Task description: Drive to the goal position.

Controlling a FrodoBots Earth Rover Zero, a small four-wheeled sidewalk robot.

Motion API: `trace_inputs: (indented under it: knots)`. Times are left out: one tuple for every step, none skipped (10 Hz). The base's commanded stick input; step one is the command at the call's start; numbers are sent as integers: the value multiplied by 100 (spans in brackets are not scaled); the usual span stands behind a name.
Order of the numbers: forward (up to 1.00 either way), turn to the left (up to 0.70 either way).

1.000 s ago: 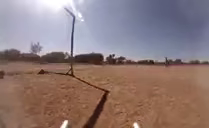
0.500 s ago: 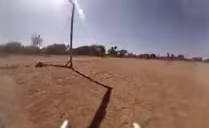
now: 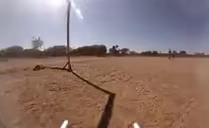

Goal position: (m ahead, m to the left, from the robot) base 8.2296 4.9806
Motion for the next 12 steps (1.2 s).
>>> trace_inputs:
  knots:
    - [70,0]
    - [70,0]
    - [70,0]
    - [70,0]
    - [70,0]
    - [70,0]
    - [70,0]
    - [70,0]
    - [70,0]
    - [70,0]
    - [70,0]
    - [70,0]
